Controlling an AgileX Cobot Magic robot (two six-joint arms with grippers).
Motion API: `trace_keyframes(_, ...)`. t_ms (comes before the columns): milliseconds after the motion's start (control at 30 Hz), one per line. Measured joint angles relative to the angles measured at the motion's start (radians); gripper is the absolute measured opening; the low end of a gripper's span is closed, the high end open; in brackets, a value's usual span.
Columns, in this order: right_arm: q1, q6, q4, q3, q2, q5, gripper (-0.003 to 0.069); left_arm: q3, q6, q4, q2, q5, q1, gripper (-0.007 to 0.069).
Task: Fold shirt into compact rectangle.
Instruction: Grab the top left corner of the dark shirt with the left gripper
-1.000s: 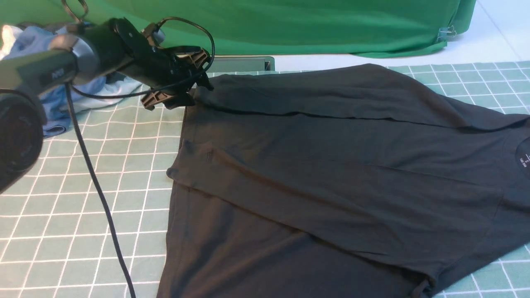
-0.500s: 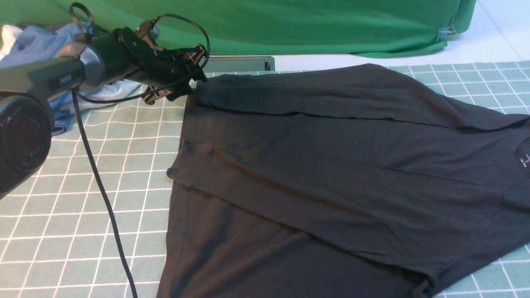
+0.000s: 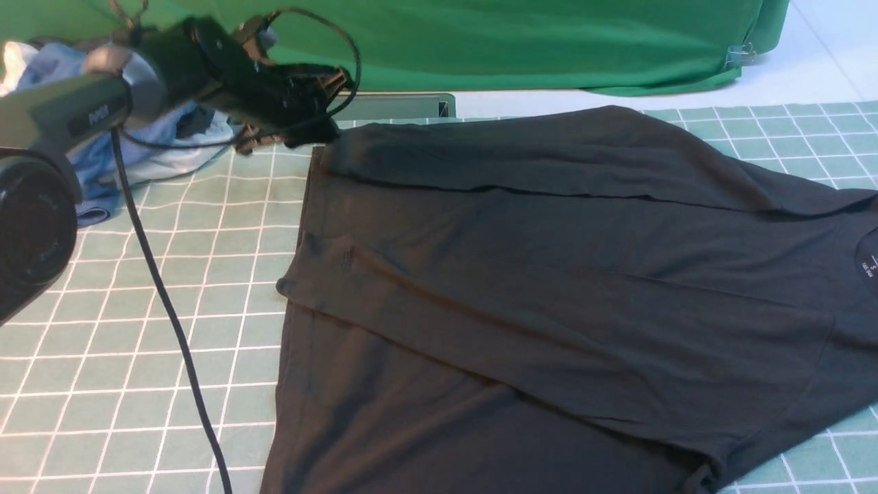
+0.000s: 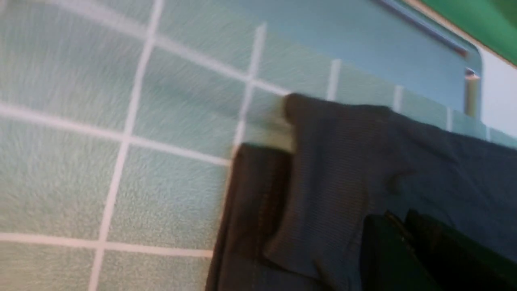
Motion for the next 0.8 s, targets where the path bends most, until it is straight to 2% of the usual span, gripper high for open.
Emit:
trace_keyframes(100, 0.000, 0.000, 0.000, 0.000, 0.000, -0.011, 0.0198, -0.020, -0.100, 0.137, -0.004, 0.031, -0.024, 0.0127)
trace_keyframes(133, 0.000, 0.000, 0.000, 0.000, 0.000, -0.015, 0.0198, -0.021, -0.128, 0.171, 0.003, 0.040, -0.034, 0.0173)
trace_keyframes(167, 0.000, 0.000, 0.000, 0.000, 0.000, -0.015, 0.0198, -0.021, -0.131, 0.178, 0.005, 0.042, -0.036, 0.0180)
trace_keyframes(267, 0.000, 0.000, 0.000, 0.000, 0.000, -0.020, 0.0198, -0.021, -0.129, 0.202, 0.047, 0.039, -0.048, 0.0292)
trace_keyframes(400, 0.000, 0.000, 0.000, 0.000, 0.000, -0.020, 0.0202, -0.021, -0.106, 0.213, 0.082, 0.001, -0.059, 0.0379)
trace_keyframes(600, 0.000, -0.001, -0.001, 0.000, 0.000, -0.020, 0.0208, -0.021, -0.102, 0.260, 0.088, -0.024, -0.059, 0.0404)
trace_keyframes(800, 0.000, 0.007, -0.001, 0.000, 0.000, 0.005, 0.0209, -0.036, -0.101, 0.335, 0.091, 0.001, -0.059, 0.0388)
